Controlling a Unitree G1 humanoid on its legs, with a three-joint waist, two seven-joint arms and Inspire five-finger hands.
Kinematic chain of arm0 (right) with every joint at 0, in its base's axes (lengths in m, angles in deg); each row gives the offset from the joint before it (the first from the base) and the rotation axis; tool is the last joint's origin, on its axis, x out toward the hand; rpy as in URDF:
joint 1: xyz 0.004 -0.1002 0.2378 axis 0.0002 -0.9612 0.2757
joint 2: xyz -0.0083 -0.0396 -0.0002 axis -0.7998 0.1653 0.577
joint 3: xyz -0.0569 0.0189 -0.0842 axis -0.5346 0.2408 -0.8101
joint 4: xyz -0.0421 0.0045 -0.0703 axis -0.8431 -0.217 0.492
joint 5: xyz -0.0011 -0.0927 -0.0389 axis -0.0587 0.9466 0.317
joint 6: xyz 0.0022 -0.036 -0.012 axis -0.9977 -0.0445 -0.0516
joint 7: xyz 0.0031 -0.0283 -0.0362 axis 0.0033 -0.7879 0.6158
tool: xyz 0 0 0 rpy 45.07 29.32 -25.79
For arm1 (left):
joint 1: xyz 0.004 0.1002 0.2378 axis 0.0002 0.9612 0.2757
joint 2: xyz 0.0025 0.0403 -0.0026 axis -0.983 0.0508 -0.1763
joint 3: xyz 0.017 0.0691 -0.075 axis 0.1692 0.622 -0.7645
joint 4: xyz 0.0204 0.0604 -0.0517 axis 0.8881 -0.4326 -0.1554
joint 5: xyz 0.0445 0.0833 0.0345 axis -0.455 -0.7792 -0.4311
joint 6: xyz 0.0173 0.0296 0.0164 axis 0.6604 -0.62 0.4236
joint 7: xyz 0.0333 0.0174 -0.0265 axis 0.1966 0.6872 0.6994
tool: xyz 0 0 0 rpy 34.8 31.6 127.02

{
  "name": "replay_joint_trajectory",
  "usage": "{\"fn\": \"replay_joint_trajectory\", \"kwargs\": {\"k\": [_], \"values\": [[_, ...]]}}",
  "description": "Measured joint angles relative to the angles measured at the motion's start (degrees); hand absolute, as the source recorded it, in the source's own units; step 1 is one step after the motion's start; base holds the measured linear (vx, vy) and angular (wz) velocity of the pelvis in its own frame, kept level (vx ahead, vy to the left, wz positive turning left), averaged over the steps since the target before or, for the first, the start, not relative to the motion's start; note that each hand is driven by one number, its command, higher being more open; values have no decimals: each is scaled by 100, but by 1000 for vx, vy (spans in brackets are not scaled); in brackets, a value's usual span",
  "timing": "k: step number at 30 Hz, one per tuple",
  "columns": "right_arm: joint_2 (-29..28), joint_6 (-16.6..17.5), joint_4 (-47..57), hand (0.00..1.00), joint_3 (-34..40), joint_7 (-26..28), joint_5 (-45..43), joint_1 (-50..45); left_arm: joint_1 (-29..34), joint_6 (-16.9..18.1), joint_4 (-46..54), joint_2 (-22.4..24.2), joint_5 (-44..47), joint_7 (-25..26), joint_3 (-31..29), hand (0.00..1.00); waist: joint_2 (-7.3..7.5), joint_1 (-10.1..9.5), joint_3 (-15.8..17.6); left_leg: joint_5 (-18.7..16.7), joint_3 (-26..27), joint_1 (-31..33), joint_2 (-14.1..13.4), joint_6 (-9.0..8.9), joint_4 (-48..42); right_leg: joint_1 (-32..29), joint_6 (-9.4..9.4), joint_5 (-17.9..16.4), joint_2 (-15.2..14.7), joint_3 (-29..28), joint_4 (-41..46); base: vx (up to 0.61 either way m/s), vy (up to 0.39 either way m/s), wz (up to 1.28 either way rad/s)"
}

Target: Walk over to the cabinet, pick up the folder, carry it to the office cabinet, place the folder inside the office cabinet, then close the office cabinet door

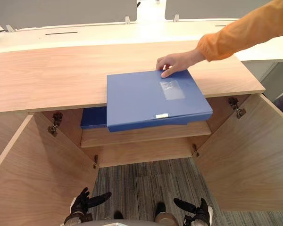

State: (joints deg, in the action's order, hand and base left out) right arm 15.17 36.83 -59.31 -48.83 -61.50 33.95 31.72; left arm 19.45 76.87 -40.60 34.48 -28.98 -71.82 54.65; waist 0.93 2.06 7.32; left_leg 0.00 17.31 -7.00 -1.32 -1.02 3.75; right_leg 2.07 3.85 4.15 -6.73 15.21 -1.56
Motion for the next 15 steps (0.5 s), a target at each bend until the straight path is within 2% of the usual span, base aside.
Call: {"fn": "replay_joint_trajectory", "kwargs": {"k": [1,3,6,8,9,10,12,15], "values": [[-6,-1,2,100,140,-2,-67,-11,653,27,1833,0,-1,75,79,100,14,-103,-23,68,-190,-198,98,28,129,256,42,7,-75,156,-72,-110,62,45],[-5,-1,2,100,143,-3,-68,1,654,181,1993,-56,-2,122,89,100,-10,-121,-95,72,-260,-207,114,33,134,297,56,-5,-92,213,-73,-68,26,28],[-6,0,9,100,141,-2,-68,36,641,167,2045,-116,-2,133,96,100,-18,-128,-120,72,-269,-218,115,34,154,317,56,-7,-92,215,-72,-17,-5,3],[-6,1,11,100,133,-3,-71,28,1111,-65,3080,-79,-4,146,167,100,-1,-129,-121,73,-328,-229,116,35,129,372,57,-21,-98,275,-69,13,-9,16],[2,3,-3,100,136,-6,-70,-70,1712,-81,4555,-52,-215,109,270,100,17,-136,-114,66,-403,-265,90,38,127,449,64,-49,-107,290,-54,24,-11,26],[9,3,-4,100,136,-7,-69,-112,1856,-21,5085,-56,-352,115,298,100,13,-145,-112,65,-441,-288,87,39,127,486,66,-63,-113,287,-41,23,-9,31],[31,13,-18,100,65,4,-67,-222,1925,430,6532,-214,-798,259,298,100,-53,-248,-116,47,-503,-405,87,30,125,630,72,-124,-118,270,-18,-28,-9,16],[71,57,-25,100,-165,14,-60,-242,1745,873,7571,-399,-1167,506,266,100,-154,-240,-180,-47,-503,-466,62,-30,75,675,95,-248,-118,230,82,-38,-15,1]]}}
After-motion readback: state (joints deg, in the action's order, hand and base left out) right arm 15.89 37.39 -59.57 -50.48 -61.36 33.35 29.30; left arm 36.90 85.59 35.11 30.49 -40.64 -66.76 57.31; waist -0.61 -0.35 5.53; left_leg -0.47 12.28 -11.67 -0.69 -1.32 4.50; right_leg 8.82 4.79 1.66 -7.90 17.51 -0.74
